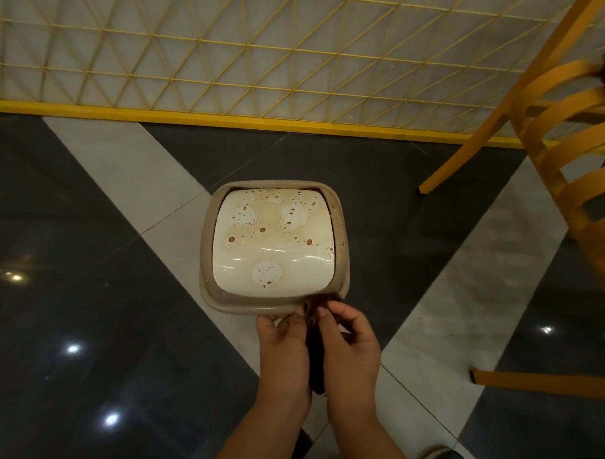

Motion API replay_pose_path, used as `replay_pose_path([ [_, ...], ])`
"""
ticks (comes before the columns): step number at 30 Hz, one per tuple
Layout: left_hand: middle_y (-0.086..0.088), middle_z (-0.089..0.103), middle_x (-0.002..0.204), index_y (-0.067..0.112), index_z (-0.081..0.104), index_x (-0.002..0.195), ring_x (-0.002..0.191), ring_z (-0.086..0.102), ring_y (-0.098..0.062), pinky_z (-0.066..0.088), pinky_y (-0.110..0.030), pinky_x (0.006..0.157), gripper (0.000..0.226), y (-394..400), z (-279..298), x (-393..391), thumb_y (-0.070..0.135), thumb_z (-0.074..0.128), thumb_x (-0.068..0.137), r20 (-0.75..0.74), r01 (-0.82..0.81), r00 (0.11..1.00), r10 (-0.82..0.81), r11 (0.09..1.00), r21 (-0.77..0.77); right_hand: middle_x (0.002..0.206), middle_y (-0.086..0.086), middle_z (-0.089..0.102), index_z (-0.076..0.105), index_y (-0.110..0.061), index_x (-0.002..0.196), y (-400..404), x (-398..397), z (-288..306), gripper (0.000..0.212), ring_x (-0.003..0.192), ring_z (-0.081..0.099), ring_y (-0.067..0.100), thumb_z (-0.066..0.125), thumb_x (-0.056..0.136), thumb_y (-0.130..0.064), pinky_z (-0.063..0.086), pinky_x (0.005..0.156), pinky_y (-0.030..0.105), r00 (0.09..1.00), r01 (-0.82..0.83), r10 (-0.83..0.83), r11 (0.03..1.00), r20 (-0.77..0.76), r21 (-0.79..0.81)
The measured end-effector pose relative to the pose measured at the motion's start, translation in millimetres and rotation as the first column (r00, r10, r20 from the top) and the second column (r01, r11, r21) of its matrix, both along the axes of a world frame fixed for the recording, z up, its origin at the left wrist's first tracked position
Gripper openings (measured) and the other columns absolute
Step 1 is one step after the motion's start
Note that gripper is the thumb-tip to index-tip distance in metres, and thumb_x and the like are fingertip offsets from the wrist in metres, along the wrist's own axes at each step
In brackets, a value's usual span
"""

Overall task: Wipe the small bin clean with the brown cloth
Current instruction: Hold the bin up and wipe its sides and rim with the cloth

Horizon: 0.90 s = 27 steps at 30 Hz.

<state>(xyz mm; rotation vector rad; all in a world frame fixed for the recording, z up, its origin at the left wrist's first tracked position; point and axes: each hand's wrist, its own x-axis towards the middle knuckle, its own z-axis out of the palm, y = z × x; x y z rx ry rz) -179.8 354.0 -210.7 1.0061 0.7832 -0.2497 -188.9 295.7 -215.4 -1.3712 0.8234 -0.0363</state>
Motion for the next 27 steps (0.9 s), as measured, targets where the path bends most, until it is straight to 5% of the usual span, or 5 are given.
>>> replay_pose_path([
  [7, -0.005, 0.071, 0.107, 0.025, 0.054, 0.118, 0.098, 0.068, -0.021, 0.056, -0.035, 0.077, 0.021, -3, 1, 1, 0.028, 0.046, 0.099, -0.004, -0.016, 1.000, 0.016, 1.000, 0.004, 0.102, -0.002, 0.067, 0.055, -0.026, 0.108, 9, 14, -1, 0.033, 0.094, 0.066, 0.015, 0.072, 0.082, -0.016, 0.056, 0.082, 0.034, 0.992, 0.110, -0.099, 0.984, -0.083, 0.140],
  [15, 0.001, 0.071, 0.104, 0.030, 0.056, 0.113, 0.092, 0.069, -0.015, 0.055, -0.026, 0.067, 0.017, -4, 2, -1, 0.028, 0.045, 0.100, 0.009, 0.018, 1.000, -0.018, 0.997, 0.070, 0.088, 0.006, 0.072, 0.065, -0.015, 0.097, 11, 17, 1, 0.012, 0.081, 0.068, 0.019, 0.060, 0.087, -0.021, 0.057, 0.069, 0.034, 0.987, 0.079, -0.058, 0.987, -0.150, 0.139],
  [21, 0.001, 0.069, 0.111, 0.027, 0.054, 0.120, 0.099, 0.066, -0.016, 0.053, -0.028, 0.074, 0.022, -8, 3, 2, 0.026, 0.045, 0.100, -0.008, -0.001, 1.000, 0.001, 1.000, 0.023, 0.096, 0.006, 0.067, 0.061, -0.016, 0.103, 8, 24, 7, 0.019, 0.090, 0.064, 0.022, 0.050, 0.093, -0.028, 0.054, 0.078, 0.038, 0.983, 0.110, -0.072, 0.968, -0.169, 0.226],
  [27, -0.001, 0.071, 0.109, 0.028, 0.056, 0.118, 0.099, 0.068, -0.019, 0.056, -0.036, 0.083, 0.021, -6, -1, 0, 0.026, 0.047, 0.099, 0.000, 0.010, 1.000, -0.010, 0.998, 0.060, 0.097, -0.002, 0.069, 0.059, -0.026, 0.101, 9, 14, 2, 0.017, 0.092, 0.067, 0.016, 0.065, 0.086, -0.022, 0.056, 0.084, 0.039, 0.992, 0.010, 0.007, 0.991, -0.123, 0.135],
])
